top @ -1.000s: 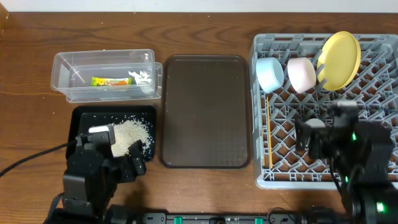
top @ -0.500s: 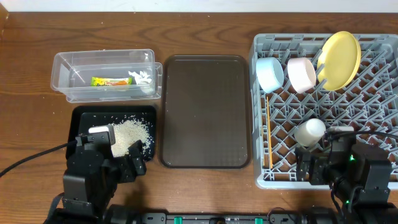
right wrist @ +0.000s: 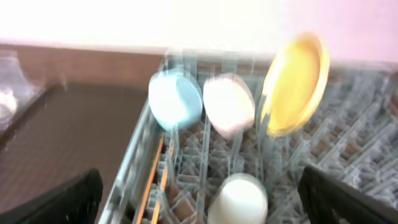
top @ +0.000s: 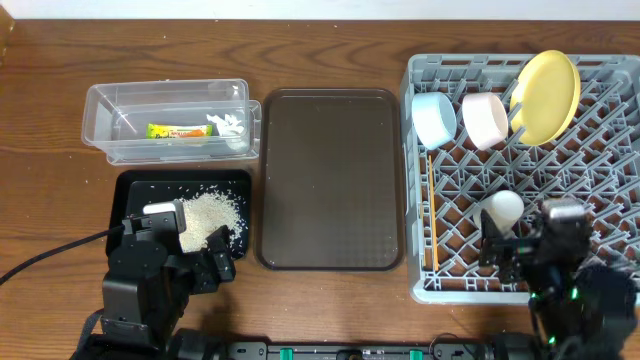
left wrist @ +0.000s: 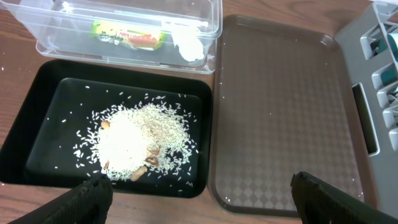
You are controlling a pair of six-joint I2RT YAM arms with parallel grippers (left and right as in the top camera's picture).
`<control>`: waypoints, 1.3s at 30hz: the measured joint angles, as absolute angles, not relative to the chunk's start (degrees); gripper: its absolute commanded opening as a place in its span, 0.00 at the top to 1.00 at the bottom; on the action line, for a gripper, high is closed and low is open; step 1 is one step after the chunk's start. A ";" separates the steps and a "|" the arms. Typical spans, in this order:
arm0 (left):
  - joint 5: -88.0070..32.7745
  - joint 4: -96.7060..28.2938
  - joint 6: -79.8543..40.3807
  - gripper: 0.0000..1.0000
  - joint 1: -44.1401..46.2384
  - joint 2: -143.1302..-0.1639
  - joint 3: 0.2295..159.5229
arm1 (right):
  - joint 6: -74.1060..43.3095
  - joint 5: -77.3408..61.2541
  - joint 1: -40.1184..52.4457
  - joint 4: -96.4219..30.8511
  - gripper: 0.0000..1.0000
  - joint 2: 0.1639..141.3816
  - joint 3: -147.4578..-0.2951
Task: Sort waste into correct bins and load items into the dishwasher rack
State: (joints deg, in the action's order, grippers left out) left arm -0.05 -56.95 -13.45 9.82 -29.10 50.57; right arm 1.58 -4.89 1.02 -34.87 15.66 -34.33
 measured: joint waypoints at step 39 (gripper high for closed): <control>-0.05 -56.93 -13.45 0.05 9.82 -29.15 50.30 | 3.42 -4.27 1.02 -3.66 0.01 0.95 -0.38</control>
